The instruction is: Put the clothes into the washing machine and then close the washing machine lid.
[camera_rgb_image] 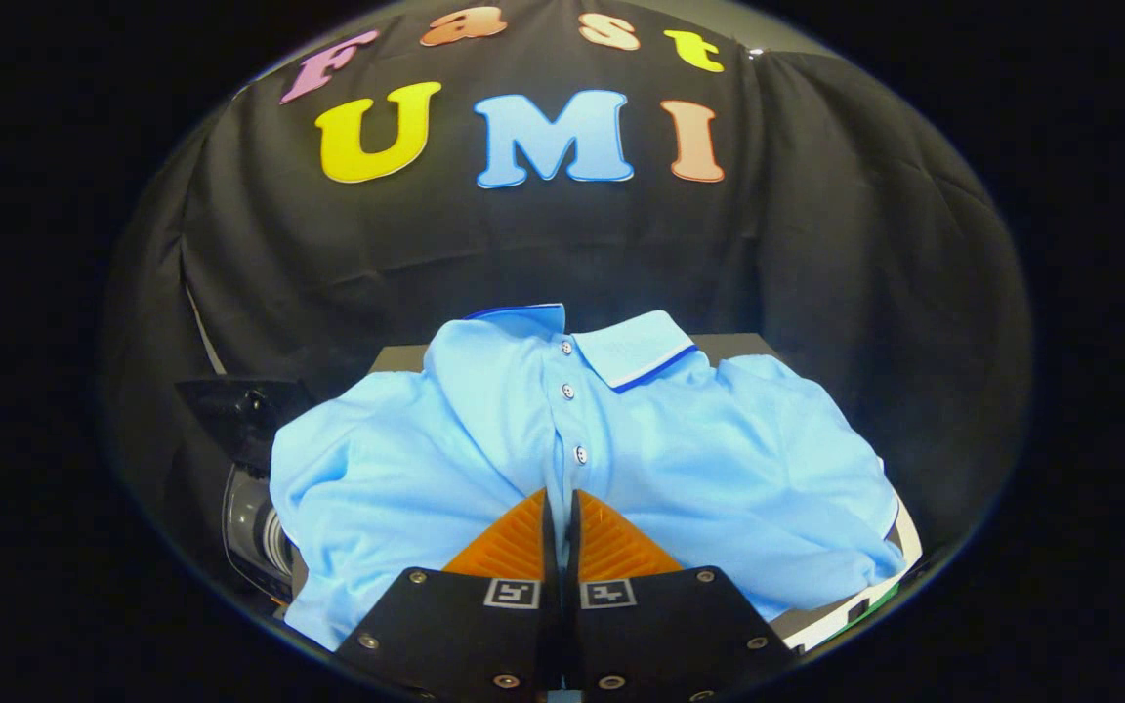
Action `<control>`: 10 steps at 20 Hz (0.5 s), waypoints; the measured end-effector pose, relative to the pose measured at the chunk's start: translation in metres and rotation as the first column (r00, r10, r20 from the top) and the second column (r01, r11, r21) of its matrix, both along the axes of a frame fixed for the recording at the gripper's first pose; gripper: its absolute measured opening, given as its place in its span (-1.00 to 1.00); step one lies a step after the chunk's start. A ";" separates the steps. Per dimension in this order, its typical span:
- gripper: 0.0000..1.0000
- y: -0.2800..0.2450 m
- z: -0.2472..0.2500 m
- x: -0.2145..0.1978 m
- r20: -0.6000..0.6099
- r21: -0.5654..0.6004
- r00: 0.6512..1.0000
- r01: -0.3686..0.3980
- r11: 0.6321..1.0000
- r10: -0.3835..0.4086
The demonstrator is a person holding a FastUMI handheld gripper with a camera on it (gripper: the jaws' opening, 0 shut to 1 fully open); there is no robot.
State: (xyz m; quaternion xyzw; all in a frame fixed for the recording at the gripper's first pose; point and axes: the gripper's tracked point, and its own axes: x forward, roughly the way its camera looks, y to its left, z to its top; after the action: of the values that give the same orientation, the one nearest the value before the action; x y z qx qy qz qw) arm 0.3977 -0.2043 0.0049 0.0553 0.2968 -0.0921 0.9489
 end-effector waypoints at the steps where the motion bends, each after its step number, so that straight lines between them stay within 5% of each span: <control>1: -0.99 0.002 0.001 0.001 0.006 -0.010 1.000 0.000 1.000 0.000; 10: -1.00 0.008 0.061 -0.004 0.048 -0.168 0.995 0.099 0.981 -0.092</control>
State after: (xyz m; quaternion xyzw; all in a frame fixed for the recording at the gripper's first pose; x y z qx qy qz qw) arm 0.3933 -0.1962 0.0661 -0.0099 0.2659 -0.1612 0.9504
